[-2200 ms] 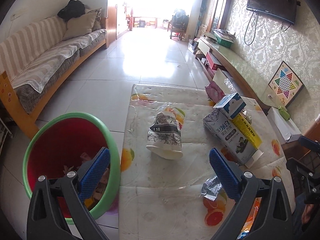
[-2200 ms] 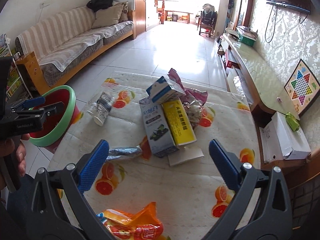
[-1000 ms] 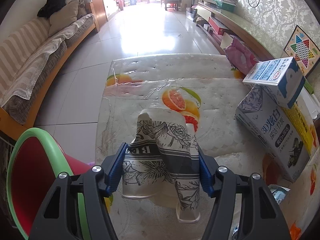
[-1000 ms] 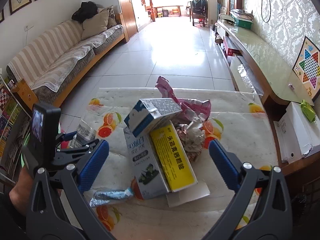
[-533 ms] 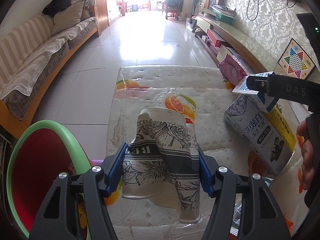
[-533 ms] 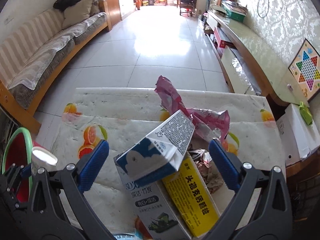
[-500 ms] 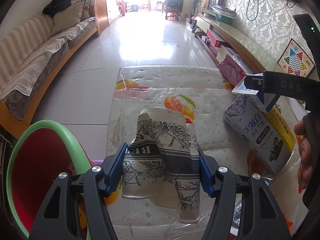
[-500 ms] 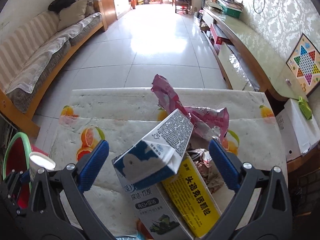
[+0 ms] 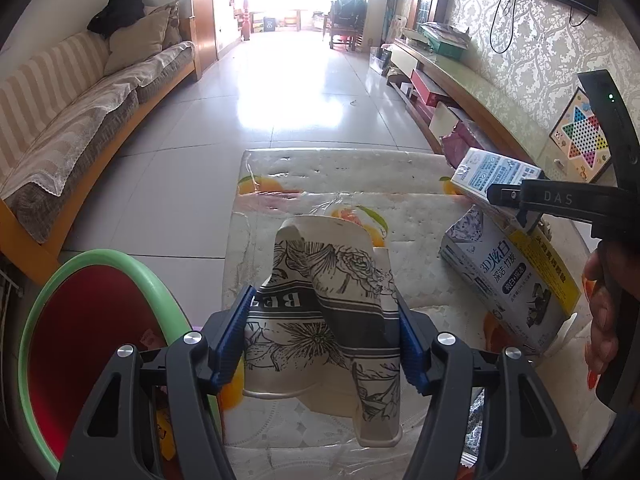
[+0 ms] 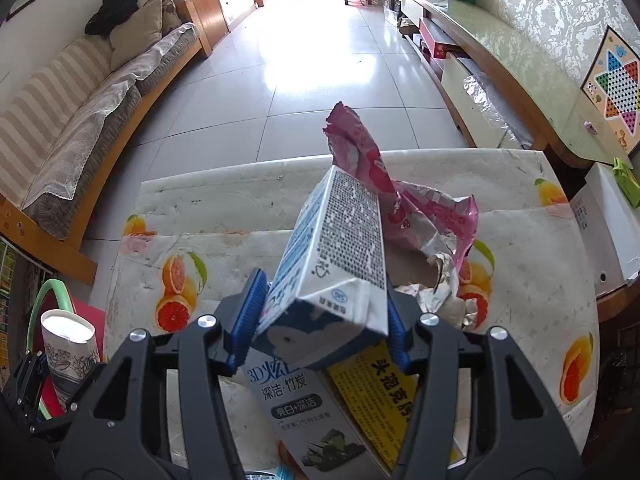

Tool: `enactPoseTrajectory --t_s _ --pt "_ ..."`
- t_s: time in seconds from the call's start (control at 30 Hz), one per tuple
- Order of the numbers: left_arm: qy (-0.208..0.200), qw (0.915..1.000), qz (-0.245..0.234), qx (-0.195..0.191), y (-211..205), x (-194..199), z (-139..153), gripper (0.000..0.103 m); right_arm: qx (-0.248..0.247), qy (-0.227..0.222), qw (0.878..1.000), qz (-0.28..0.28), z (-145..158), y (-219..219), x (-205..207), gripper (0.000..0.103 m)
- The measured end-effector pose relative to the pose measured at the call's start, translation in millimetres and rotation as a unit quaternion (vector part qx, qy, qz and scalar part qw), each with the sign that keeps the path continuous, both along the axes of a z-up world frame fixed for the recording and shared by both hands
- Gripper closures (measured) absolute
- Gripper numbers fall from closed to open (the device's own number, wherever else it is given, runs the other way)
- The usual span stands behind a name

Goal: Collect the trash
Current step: 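Hold the cup with the left gripper while the right grasps the small blue-white milk carton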

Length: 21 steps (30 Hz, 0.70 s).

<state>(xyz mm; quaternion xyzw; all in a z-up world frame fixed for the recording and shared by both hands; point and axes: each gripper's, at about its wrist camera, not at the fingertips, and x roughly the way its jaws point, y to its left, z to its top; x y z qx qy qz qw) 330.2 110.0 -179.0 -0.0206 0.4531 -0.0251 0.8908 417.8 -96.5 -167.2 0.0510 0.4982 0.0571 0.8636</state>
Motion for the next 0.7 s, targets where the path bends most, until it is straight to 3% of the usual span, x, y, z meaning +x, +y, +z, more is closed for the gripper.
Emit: enactPoseTrajectory --t_s 0.1,0.4,0.7 --pt "-0.002 1.0 0.002 -0.003 0 -2 2 0.042 0.006 -0.009 1.0 0.014 7 -1 -6 0.066" --pt "-0.014 0.9999 0.003 -0.009 1 -11 12 0.042 0.019 -0.039 0.998 0.036 33 -10 -33 0.067" --pt "-0.05 0.9984 0.021 -0.018 14 -34 45 0.042 0.01 -0.094 0.993 0.066 77 -6 -84 0.067"
